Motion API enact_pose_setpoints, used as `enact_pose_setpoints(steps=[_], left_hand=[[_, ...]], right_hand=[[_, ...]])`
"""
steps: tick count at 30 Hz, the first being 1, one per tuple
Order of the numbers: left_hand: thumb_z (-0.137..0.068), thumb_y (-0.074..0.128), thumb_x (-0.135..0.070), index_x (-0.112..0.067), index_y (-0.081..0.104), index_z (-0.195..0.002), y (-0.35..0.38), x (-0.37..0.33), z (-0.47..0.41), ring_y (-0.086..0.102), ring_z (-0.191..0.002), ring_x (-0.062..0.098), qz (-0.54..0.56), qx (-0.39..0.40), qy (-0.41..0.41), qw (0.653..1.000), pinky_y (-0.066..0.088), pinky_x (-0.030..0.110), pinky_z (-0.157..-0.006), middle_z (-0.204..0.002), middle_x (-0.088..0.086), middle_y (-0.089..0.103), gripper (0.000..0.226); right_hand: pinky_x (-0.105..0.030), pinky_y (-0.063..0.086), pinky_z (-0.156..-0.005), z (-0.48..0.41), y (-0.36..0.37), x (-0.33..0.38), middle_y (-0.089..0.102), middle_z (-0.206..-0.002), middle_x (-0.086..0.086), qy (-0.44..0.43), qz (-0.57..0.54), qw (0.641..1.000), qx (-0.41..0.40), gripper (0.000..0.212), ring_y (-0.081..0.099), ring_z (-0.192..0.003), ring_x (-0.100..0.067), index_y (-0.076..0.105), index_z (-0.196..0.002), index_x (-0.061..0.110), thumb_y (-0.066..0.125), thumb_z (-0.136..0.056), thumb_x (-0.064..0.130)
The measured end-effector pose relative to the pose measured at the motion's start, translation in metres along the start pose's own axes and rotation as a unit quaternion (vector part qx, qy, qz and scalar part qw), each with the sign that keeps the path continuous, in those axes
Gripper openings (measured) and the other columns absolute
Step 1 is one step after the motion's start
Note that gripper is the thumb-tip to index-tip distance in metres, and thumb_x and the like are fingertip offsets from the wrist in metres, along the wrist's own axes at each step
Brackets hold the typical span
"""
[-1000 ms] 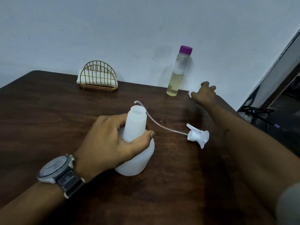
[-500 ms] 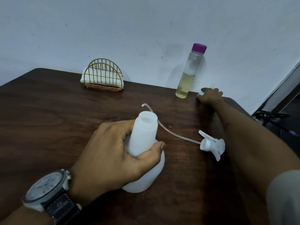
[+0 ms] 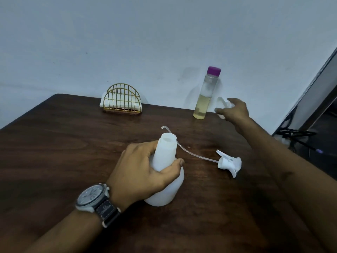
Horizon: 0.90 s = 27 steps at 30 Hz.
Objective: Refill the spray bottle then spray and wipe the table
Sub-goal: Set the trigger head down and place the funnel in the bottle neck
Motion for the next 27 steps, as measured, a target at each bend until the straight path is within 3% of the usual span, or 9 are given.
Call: enact_pose_setpoints(steps=[1, 3, 5, 7, 10, 13, 16, 19, 27], left_hand=[[-0.078, 0.062, -0.068, -0.023, 0.071, -0.081, 0.000, 0.000, 0.000, 0.070, -0.071, 0.012, -0.002, -0.001, 0.001, 1.000, 0.053, 0.036, -0.061, -0.075, -0.005, 0.072, 0.045], [-0.078, 0.062, -0.068, -0.020, 0.070, -0.080, 0.000, -0.001, 0.000, 0.069, -0.069, 0.015, -0.008, 0.006, -0.004, 1.000, 0.053, 0.042, -0.063, -0.074, -0.002, 0.071, 0.049], [-0.078, 0.063, -0.066, -0.017, 0.069, -0.078, 0.001, -0.002, -0.001, 0.068, -0.067, 0.016, -0.014, 0.014, -0.005, 1.000, 0.052, 0.045, -0.062, -0.072, 0.000, 0.070, 0.050], [-0.080, 0.066, -0.062, -0.015, 0.068, -0.075, -0.001, -0.005, 0.000, 0.066, -0.064, 0.017, -0.020, 0.009, -0.006, 1.000, 0.050, 0.046, -0.062, -0.068, 0.002, 0.068, 0.048], [-0.082, 0.071, -0.056, -0.017, 0.065, -0.072, -0.002, -0.007, 0.002, 0.064, -0.062, 0.016, -0.036, -0.010, -0.008, 0.999, 0.050, 0.044, -0.060, -0.065, 0.002, 0.066, 0.041], [-0.081, 0.071, -0.055, -0.023, 0.057, -0.065, -0.004, -0.008, 0.003, 0.062, -0.058, 0.014, -0.046, -0.024, -0.011, 0.999, 0.048, 0.041, -0.056, -0.062, 0.001, 0.064, 0.038], [-0.080, 0.068, -0.058, -0.022, 0.057, -0.065, -0.004, -0.006, 0.004, 0.061, -0.057, 0.012, -0.058, -0.033, -0.020, 0.998, 0.046, 0.035, -0.054, -0.061, -0.001, 0.063, 0.040], [-0.077, 0.064, -0.064, -0.023, 0.066, -0.074, -0.004, -0.004, 0.005, 0.065, -0.062, 0.009, -0.060, -0.033, -0.036, 0.997, 0.053, 0.036, -0.058, -0.066, -0.004, 0.069, 0.042], [-0.072, 0.057, -0.071, -0.019, 0.068, -0.079, -0.004, -0.006, 0.005, 0.068, -0.066, 0.012, -0.047, -0.040, -0.024, 0.998, 0.056, 0.041, -0.062, -0.070, -0.002, 0.070, 0.053]], right_hand=[[-0.041, 0.060, -0.089, 0.018, 0.001, 0.007, 0.060, -0.143, -0.009, 0.038, -0.091, 0.995, 0.033, 0.079, 0.065, -0.118, -0.030, 0.053, -0.145, 0.011, 0.092, -0.077, 0.019], [-0.038, 0.063, -0.070, 0.062, 0.010, 0.023, 0.066, -0.135, -0.014, 0.123, -0.254, 0.950, 0.132, 0.069, 0.071, -0.106, -0.029, 0.059, -0.138, 0.009, 0.091, -0.077, 0.016], [-0.042, 0.065, -0.069, 0.105, 0.014, 0.038, 0.066, -0.131, -0.018, 0.170, -0.343, 0.902, 0.200, 0.062, 0.071, -0.110, -0.032, 0.061, -0.132, 0.009, 0.088, -0.079, 0.025], [-0.042, 0.065, -0.068, 0.141, 0.014, 0.053, 0.066, -0.133, -0.020, 0.165, -0.376, 0.879, 0.244, 0.071, 0.069, -0.118, -0.037, 0.059, -0.137, 0.010, 0.082, -0.079, 0.043], [-0.039, 0.065, -0.062, 0.182, 0.010, 0.074, 0.070, -0.128, -0.025, 0.132, -0.354, 0.880, 0.287, 0.067, 0.076, -0.102, -0.041, 0.057, -0.138, 0.011, 0.058, -0.095, 0.062], [-0.033, 0.062, -0.056, 0.210, 0.002, 0.100, 0.078, -0.109, -0.025, 0.086, -0.301, 0.892, 0.324, 0.070, 0.079, -0.079, -0.033, 0.060, -0.129, 0.008, 0.039, -0.101, 0.069], [-0.028, 0.055, -0.047, 0.225, -0.007, 0.127, 0.078, -0.085, -0.017, 0.028, -0.254, 0.916, 0.309, 0.071, 0.074, -0.061, -0.026, 0.065, -0.120, 0.004, 0.038, -0.103, 0.067], [-0.025, 0.048, -0.041, 0.237, -0.008, 0.145, 0.070, -0.066, -0.010, 0.006, -0.246, 0.921, 0.301, 0.064, 0.065, -0.050, -0.021, 0.064, -0.113, 0.005, 0.040, -0.104, 0.063], [-0.021, 0.038, -0.037, 0.255, 0.011, 0.145, 0.059, -0.057, -0.007, 0.036, -0.249, 0.901, 0.354, 0.059, 0.053, -0.043, -0.017, 0.066, -0.096, 0.005, 0.043, -0.104, 0.059]])
Point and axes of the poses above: each hand's wrist, its own z-axis away from the middle knuckle, its own y-axis out of the palm, x = y × z, the point moved 7 cm from there along -z, towards the middle knuckle
